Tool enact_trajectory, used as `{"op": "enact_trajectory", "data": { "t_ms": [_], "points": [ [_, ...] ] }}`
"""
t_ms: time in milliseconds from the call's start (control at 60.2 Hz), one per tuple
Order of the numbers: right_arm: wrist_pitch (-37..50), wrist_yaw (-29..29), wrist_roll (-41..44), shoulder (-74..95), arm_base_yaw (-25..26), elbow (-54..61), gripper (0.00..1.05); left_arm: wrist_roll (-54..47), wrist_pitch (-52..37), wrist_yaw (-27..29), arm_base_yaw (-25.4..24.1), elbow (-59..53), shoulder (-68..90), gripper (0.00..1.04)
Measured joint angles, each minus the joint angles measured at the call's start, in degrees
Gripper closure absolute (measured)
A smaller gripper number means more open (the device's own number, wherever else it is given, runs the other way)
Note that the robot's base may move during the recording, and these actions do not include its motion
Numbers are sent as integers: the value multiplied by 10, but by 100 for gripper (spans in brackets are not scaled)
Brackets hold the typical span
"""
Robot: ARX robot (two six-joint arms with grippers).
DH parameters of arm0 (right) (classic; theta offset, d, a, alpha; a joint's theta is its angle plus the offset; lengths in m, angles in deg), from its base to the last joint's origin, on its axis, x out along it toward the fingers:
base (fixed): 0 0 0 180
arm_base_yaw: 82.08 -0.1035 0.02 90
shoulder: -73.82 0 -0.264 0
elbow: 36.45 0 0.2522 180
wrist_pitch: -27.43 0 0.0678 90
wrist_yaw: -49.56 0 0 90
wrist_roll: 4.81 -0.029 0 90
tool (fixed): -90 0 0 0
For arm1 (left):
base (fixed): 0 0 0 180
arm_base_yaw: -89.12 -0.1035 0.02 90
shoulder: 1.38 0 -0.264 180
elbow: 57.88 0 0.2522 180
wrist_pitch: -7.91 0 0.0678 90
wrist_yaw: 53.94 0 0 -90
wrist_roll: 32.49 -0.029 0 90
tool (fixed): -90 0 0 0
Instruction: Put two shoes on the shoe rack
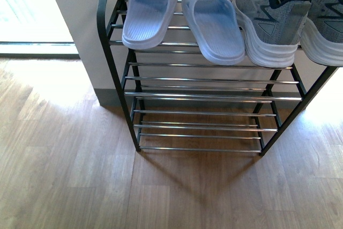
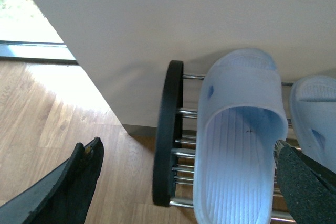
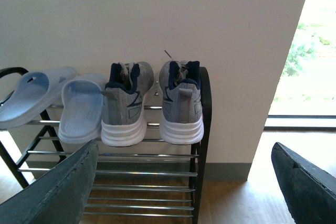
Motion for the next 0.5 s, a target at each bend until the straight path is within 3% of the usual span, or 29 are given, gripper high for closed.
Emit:
{"op": "enact_trajectory", "data": {
  "t_ms": [100,216,499],
  "points": [
    [0,0,0,0,0,0,9,2,-60,31,-2,-126,-119,9],
    [0,0,0,0,0,0,9,1,-70,73,-3,-268,-299,9],
    [0,0,0,0,0,0,9,28,95,148,-24,-451,-654,9]
  ]
}}
